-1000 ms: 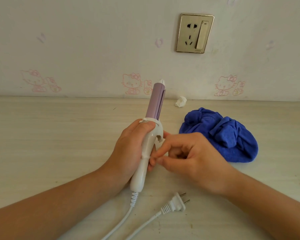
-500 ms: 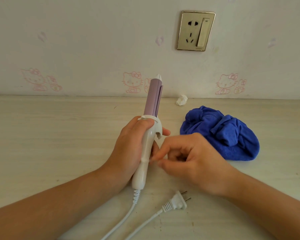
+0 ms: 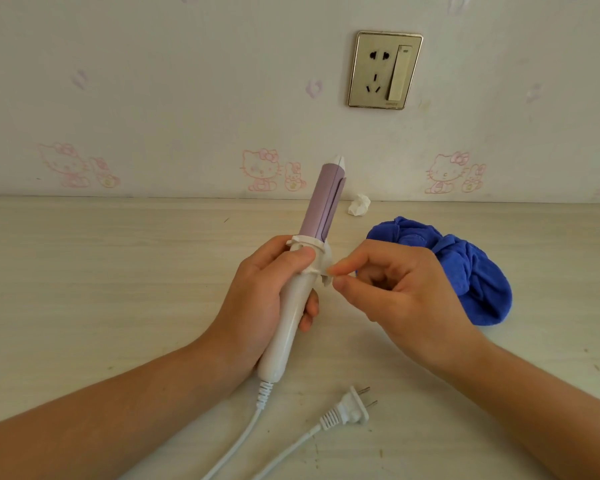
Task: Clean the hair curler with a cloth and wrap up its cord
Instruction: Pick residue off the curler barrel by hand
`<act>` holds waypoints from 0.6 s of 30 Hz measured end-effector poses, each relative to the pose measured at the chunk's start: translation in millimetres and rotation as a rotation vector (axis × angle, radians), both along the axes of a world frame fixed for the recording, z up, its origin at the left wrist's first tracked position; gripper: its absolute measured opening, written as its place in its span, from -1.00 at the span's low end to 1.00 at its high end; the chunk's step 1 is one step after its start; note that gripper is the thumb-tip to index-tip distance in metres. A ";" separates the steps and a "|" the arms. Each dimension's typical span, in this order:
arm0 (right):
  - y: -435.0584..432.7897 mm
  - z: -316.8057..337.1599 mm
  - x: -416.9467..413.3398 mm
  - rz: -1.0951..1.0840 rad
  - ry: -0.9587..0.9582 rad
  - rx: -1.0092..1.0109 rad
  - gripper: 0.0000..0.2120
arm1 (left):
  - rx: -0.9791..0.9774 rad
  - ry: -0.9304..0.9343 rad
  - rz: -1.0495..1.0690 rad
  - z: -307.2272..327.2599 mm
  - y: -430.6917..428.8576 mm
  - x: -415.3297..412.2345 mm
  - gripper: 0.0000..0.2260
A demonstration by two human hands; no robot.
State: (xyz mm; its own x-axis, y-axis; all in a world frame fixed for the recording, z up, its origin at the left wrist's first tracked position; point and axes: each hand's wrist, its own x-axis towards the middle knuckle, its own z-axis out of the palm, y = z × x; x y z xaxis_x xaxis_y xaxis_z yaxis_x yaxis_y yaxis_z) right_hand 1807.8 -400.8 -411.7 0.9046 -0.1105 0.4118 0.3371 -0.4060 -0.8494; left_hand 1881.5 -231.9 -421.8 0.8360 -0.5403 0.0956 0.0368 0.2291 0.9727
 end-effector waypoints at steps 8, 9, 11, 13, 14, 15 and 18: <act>0.1 0.8 -1.4 0.040 0.017 -0.057 -0.90 | -0.041 0.031 -0.010 -4.6 1.5 1.8 -0.77; -0.6 1.0 -0.6 0.009 -0.005 -0.054 -0.90 | -0.045 0.028 -0.005 -5.2 1.4 2.3 -0.78; -5.4 1.3 2.1 -0.071 -0.022 -0.021 -0.88 | -0.041 0.013 0.007 -6.0 1.1 3.2 -0.80; -5.5 1.1 1.6 -0.036 0.002 -0.033 -0.88 | -0.026 0.004 0.019 -6.1 0.6 4.0 -0.79; -2.4 0.5 0.1 0.019 0.015 -0.058 -0.89 | -0.023 0.006 0.025 -6.2 0.3 4.4 -0.77; 1.0 -0.4 -1.0 0.056 0.016 -0.077 -0.90 | -0.023 0.010 0.029 -6.3 0.1 4.9 -0.76; -0.6 -1.5 0.9 -0.013 -0.022 -0.078 -0.89 | -0.001 0.005 0.035 -6.0 0.1 5.2 -0.79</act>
State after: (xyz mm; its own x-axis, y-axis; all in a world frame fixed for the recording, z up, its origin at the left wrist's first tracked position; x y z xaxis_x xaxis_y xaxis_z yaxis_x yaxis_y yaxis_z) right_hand 1808.7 -401.5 -413.1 0.8938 -0.0891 0.4395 0.3496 -0.4753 -0.8074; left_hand 1886.7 -231.8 -427.8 0.8550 -0.5104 0.0920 0.0336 0.2316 0.9722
